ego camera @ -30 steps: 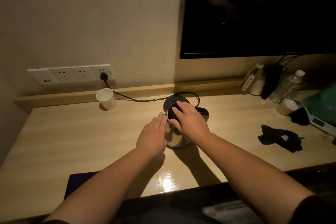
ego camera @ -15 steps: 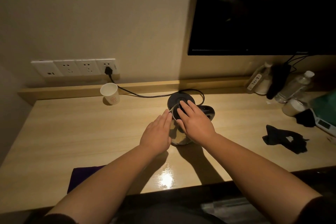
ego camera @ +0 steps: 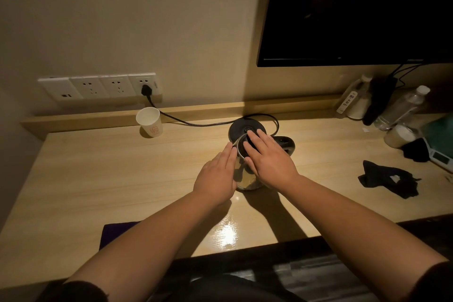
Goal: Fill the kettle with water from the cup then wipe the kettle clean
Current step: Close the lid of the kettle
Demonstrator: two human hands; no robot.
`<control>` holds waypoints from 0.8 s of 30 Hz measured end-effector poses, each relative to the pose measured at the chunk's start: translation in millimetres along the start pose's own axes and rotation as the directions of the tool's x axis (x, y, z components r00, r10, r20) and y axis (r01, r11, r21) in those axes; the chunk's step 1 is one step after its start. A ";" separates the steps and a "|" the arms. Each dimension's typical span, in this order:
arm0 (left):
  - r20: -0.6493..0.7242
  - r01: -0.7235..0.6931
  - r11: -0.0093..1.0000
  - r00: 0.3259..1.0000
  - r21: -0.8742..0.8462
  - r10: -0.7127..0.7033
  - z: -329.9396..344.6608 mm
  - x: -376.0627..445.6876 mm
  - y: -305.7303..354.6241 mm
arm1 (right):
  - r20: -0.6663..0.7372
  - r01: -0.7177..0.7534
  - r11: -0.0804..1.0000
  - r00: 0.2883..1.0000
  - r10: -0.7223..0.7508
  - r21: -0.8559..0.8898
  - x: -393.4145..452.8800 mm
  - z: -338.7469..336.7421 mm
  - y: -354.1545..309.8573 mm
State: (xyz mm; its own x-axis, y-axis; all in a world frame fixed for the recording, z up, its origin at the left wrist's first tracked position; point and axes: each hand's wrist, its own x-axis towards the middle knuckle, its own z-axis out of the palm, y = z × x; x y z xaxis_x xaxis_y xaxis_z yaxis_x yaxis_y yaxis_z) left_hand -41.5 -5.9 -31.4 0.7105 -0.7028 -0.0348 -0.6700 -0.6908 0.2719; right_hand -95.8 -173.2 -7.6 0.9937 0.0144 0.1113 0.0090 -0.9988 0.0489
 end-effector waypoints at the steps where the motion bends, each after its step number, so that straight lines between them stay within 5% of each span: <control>1: 0.000 -0.002 1.000 1.000 0.000 0.002 0.1 0.0 0.0 | 0.002 -0.002 1.000 1.000 0.002 0.002 -0.1 0.2 0.0; 24: 0.077 -0.041 0.991 0.997 0.127 0.031 -16.4 -5.4 -10.5 | 0.140 0.002 0.999 0.990 -0.009 0.047 0.5 -12.7 1.4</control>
State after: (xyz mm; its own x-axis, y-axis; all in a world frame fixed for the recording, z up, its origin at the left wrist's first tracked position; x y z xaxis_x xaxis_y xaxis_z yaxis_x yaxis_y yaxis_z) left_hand -34.8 7.8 -18.3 0.6709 -0.7348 -0.0999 -0.7201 -0.6777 0.1488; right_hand -96.7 -174.0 5.1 0.9995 0.0164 -0.0288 0.0165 -0.9999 0.0024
